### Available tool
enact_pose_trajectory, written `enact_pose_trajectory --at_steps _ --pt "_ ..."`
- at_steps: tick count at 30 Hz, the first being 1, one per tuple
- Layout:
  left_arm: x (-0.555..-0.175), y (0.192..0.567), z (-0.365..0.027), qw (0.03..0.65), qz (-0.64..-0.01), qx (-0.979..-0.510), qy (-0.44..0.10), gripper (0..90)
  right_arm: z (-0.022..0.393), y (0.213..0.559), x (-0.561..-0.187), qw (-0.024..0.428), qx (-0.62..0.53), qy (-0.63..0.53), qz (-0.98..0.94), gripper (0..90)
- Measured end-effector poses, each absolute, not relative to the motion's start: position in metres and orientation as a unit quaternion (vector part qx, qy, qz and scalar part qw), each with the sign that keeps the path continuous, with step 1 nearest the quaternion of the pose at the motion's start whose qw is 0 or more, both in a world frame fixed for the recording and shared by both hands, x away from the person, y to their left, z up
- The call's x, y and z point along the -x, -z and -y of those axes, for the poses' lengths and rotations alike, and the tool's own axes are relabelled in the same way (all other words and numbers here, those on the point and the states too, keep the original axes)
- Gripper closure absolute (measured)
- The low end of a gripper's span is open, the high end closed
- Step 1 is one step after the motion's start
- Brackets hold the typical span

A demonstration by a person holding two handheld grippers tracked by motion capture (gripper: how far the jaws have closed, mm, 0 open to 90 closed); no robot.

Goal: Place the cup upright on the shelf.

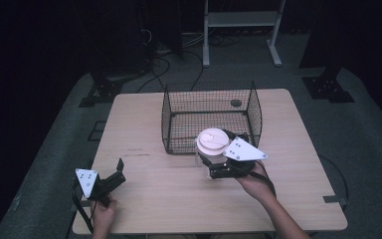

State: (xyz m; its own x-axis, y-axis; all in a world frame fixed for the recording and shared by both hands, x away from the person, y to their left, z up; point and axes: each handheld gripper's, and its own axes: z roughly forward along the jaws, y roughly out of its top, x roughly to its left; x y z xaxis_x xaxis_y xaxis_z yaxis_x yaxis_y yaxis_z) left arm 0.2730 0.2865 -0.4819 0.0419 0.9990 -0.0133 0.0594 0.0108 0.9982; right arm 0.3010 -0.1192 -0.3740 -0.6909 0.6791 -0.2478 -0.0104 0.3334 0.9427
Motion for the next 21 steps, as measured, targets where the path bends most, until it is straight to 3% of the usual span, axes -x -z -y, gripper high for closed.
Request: enact_pose_trajectory --at_steps 21 --pt "-0.273 0.482 -0.287 0.502 -0.51 -0.517 -0.469 0.0 0.117 0.322 -0.33 0.338 -0.222 -0.535 -0.742 4.0"
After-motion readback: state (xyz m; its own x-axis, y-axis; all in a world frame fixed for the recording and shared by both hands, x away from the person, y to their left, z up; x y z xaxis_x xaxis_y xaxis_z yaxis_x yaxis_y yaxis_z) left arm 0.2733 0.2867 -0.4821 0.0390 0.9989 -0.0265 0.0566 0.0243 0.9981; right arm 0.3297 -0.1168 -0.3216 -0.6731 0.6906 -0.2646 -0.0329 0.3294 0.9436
